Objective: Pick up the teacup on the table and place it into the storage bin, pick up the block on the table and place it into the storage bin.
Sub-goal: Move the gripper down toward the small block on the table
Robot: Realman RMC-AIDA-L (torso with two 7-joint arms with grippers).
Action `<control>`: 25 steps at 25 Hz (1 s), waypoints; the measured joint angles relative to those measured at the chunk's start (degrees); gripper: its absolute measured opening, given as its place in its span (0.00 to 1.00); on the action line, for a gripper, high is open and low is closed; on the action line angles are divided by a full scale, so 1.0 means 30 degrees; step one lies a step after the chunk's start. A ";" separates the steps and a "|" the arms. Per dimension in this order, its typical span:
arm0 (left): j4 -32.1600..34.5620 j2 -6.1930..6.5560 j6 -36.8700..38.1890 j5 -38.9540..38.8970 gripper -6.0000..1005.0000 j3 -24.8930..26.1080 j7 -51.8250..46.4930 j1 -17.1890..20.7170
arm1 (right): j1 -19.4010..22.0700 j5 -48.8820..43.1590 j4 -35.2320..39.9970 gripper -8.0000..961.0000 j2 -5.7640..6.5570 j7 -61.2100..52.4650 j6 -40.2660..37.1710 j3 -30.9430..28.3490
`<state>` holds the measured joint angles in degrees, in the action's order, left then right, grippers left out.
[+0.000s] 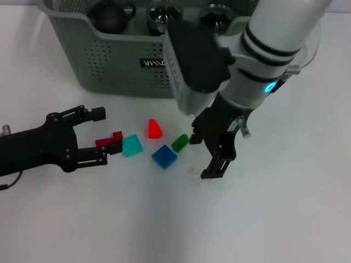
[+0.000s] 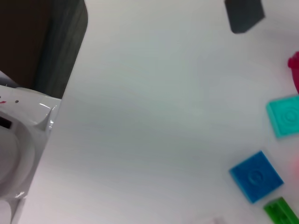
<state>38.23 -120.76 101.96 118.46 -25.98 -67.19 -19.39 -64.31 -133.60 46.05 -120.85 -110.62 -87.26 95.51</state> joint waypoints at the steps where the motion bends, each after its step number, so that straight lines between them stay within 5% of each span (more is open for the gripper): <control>1: -0.0001 -0.0022 -0.0011 0.0009 0.88 0.0050 -0.0009 0.0051 | 0.0027 0.0196 0.0048 0.81 -0.0006 0.0007 0.0184 0.0395; 8: -0.0215 -0.0053 -0.0156 -0.0083 0.88 0.0063 -0.0148 0.0165 | 0.0077 0.0883 0.0070 0.85 -0.0062 0.0643 0.1008 0.3254; 13: -0.0233 -0.0098 -0.0256 -0.0085 0.88 0.0074 -0.0231 0.0147 | 0.0075 0.0984 0.0061 0.98 -0.0145 0.1023 0.1675 0.4764; 25: -0.0267 -0.0177 -0.0417 -0.0085 0.88 0.0077 -0.0420 0.0165 | 0.0235 0.1761 -0.0134 0.96 -0.0263 0.1333 0.3369 0.6540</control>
<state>37.43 -121.29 100.71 118.21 -25.75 -68.45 -18.90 -63.61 -128.32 45.65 -121.63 -106.62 -77.16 115.13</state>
